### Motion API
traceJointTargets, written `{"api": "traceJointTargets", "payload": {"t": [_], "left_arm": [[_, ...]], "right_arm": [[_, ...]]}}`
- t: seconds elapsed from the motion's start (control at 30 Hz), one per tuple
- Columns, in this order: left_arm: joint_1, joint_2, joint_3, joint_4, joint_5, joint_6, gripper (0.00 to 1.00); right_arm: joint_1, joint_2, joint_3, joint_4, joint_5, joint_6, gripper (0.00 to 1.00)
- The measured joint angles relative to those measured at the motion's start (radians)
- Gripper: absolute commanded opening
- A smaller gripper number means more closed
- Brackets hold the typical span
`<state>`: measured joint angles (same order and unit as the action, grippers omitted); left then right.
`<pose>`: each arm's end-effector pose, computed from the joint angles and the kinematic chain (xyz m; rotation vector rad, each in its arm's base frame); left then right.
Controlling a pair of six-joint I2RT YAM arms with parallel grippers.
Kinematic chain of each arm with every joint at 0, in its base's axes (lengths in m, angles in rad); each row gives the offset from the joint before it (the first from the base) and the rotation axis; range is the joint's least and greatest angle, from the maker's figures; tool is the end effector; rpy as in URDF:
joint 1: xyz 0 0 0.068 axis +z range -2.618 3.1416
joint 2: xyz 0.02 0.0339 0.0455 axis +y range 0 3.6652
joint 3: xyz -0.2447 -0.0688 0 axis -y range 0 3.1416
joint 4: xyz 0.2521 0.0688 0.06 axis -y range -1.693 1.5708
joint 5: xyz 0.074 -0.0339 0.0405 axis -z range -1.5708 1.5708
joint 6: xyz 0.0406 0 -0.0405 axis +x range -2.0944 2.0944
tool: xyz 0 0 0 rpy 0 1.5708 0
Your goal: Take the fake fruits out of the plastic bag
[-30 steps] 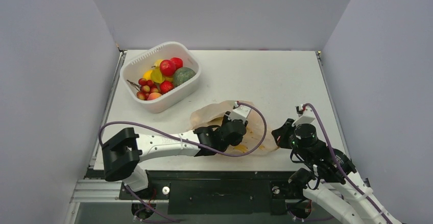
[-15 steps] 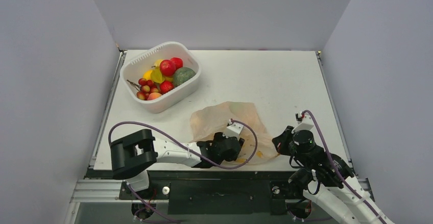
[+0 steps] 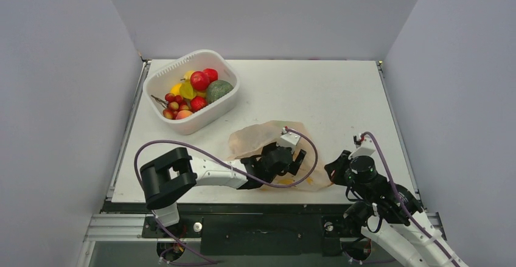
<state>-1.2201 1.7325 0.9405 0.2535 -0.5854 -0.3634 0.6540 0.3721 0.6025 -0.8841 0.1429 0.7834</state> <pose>0.1488 -0.3414 0.1624 0.5208 1.9659 -0.3850 0.0943 0.0650 0.2490 0.2288 2.2799 0.6209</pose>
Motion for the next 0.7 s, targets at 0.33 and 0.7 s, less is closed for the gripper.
{"api": "traceJointTargets", "payload": {"t": [0.33,0.7], "left_arm": [[0.002,0.118,0.044,0.149,0.029,0.204,0.97],[0.034,0.316,0.154,0.296,-0.003,0.396,0.9]], "right_arm": [[0.0,0.071,0.072,0.056,0.006,-0.001,0.0],[-0.001,0.1,0.079,0.068,0.013,-0.005,0.0]]}}
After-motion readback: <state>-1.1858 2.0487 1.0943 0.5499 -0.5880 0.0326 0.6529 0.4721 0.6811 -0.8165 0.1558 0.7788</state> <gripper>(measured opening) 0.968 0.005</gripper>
